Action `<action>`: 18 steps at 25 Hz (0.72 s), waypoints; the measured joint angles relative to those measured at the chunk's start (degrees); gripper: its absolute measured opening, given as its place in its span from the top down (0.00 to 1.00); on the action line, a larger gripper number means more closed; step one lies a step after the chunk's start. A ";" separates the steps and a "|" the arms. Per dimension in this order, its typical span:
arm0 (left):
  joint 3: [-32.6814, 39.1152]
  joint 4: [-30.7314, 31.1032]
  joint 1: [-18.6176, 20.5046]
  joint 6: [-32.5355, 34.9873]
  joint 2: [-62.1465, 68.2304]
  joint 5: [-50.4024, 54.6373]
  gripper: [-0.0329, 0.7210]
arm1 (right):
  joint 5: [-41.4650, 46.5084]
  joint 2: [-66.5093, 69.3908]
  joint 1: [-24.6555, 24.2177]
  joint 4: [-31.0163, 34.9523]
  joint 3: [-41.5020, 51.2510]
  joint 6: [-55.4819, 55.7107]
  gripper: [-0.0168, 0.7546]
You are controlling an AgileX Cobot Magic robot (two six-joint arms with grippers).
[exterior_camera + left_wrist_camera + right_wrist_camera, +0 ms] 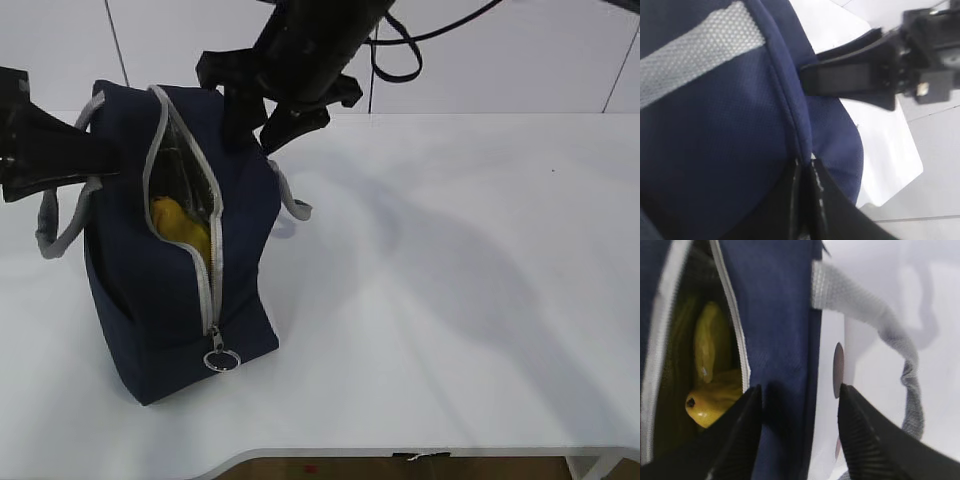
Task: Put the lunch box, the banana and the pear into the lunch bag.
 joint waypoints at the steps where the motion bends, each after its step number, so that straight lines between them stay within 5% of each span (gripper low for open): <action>1: 0.00 0.09 0.00 0.00 0.00 0.10 0.96 | 0.27 0.70 0.00 0.74 0.00 -0.46 0.46; 7: 0.00 0.34 0.00 0.00 0.00 0.36 0.96 | 4.03 2.67 0.00 1.99 0.00 -2.45 0.52; 18: 0.00 0.56 0.00 0.05 0.00 0.82 0.96 | 5.58 2.67 0.00 2.28 0.00 -4.67 0.95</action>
